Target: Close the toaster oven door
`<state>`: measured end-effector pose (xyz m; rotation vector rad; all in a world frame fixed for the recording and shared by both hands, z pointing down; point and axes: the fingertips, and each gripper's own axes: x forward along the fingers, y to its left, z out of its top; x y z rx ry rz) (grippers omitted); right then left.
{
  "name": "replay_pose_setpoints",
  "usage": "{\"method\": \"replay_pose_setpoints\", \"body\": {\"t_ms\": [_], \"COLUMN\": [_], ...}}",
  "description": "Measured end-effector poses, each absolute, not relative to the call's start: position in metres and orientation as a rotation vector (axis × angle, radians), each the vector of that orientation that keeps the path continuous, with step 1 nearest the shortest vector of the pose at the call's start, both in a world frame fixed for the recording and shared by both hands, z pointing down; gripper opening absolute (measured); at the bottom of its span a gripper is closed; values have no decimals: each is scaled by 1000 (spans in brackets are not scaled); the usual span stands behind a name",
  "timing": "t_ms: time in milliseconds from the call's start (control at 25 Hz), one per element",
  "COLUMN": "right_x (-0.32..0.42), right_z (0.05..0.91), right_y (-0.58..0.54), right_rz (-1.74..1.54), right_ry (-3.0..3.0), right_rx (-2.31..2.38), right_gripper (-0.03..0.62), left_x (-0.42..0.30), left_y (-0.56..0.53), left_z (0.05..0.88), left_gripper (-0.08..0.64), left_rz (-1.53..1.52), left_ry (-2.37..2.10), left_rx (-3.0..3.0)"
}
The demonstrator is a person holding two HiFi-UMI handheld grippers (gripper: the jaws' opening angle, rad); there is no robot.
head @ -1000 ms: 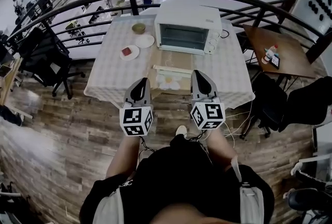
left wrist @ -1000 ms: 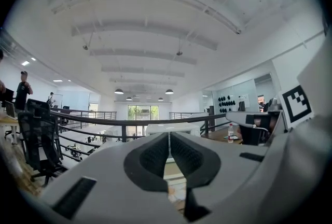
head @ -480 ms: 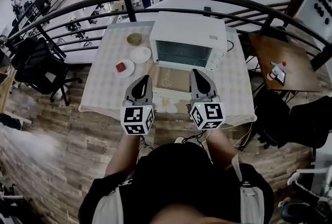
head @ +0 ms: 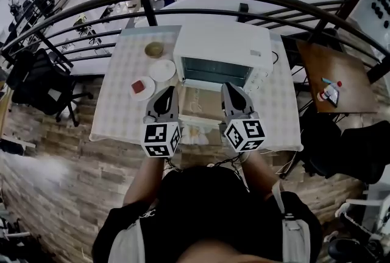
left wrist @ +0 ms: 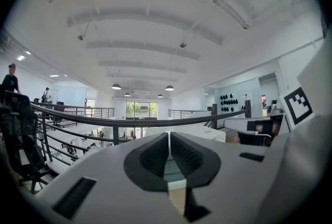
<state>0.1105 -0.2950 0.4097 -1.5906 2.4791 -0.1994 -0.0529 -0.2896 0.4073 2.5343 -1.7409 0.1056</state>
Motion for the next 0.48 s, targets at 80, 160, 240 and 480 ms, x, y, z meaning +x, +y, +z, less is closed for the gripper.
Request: {"method": "replay_pose_setpoints", "body": {"t_ms": [80, 160, 240, 480], "right_x": [111, 111, 110, 111], "right_z": [417, 423, 428, 456], "right_y": [-302, -306, -306, -296], "right_rz": [-315, -390, -440, -575], "right_ry": [2435, 2386, 2342, 2199], "right_rx": [-1586, -1601, -1622, -1684], "right_gripper": [3, 3, 3, 23], "left_x": [-55, -59, -63, -71], "left_y": [-297, -304, -309, -317], "left_z": [408, 410, 412, 417], "left_gripper": [21, 21, 21, 21], "left_rz": [114, 126, 141, 153], "left_ry": [-1709, -1673, -1635, -1525], "left_rx": [2555, 2576, 2596, 2649]}}
